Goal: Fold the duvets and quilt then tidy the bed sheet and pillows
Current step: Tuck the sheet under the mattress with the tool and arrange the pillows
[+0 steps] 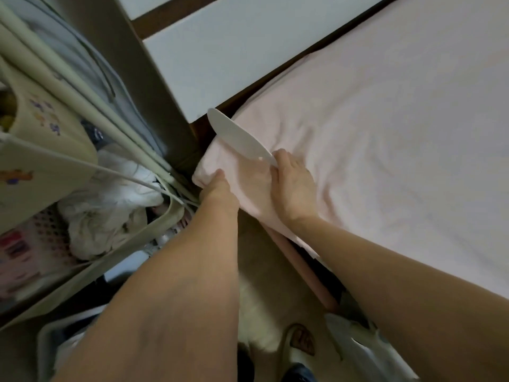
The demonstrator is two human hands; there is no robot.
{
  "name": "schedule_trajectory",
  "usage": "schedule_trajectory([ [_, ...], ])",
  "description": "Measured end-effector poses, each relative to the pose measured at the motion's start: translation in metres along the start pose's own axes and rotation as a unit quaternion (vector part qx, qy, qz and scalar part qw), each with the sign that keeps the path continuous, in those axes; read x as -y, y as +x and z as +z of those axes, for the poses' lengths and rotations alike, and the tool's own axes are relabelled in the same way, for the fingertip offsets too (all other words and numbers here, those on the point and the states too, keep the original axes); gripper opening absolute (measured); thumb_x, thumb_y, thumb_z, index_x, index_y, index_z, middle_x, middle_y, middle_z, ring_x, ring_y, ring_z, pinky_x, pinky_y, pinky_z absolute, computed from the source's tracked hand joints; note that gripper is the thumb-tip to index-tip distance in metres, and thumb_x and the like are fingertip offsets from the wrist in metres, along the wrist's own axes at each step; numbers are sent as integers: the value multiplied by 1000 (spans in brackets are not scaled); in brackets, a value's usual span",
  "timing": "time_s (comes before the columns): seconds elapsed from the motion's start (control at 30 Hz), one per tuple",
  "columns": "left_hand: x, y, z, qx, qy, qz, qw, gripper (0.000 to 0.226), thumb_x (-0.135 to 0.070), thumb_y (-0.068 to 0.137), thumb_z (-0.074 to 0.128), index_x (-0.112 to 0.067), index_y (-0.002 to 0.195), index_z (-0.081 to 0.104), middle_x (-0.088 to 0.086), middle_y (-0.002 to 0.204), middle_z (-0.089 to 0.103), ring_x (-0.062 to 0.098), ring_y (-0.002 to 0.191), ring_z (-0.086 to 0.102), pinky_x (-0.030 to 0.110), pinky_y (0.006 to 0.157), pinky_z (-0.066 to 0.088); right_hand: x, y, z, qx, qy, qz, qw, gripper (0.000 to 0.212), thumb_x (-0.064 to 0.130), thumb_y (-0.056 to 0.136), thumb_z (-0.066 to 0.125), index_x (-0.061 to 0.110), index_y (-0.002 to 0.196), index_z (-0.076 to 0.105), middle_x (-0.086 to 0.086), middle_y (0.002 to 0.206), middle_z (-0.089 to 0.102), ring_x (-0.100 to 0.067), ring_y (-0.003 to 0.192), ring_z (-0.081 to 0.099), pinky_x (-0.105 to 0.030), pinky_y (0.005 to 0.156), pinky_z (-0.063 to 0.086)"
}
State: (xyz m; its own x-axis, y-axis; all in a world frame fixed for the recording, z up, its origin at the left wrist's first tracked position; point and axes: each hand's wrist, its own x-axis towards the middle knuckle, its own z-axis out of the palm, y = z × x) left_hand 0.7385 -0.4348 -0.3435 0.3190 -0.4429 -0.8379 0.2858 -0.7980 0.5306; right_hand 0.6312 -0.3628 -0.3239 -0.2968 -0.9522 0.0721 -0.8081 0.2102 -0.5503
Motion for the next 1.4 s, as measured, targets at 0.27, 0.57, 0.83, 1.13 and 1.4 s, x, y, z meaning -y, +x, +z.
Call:
schedule_trajectory([
  [0.27,-15,33,-3,-141,8,86,986,45,-31,104,36,1,133,45,16,134,54,28,121,54,29,95,45,2,22,8,214,11,-39,976,15,13,99,32,9,113,39,-18,88,61,-37,79,59,-38,63,40],
  [0.57,109,-44,1,160,57,-101,980,75,-76,70,59,-19,118,62,6,117,67,28,103,65,45,93,53,-38,-10,-59,100,53,-59,992,12,15,97,37,10,103,45,-12,80,63,-36,71,56,-41,61,44],
  [0.83,144,-99,-6,-47,99,78,991,23,-20,99,49,-5,111,62,15,118,64,31,104,61,32,81,47,-93,-78,-86,211,-21,35,977,15,23,99,35,9,98,42,-4,86,49,-24,76,46,-32,66,31],
  [1.13,150,-88,-30,-78,130,26,988,54,-41,100,45,1,132,49,10,124,58,29,115,56,30,87,43,-101,-110,-94,171,16,10,985,15,24,100,36,12,98,45,-7,83,56,-29,75,50,-37,66,36],
  [1.4,213,-136,-38,101,127,-44,986,27,-19,83,73,-5,101,59,10,92,67,24,76,63,33,76,55,-104,-166,-116,222,15,116,968,12,18,92,48,20,80,49,-6,83,65,-27,80,57,-39,74,45],
])
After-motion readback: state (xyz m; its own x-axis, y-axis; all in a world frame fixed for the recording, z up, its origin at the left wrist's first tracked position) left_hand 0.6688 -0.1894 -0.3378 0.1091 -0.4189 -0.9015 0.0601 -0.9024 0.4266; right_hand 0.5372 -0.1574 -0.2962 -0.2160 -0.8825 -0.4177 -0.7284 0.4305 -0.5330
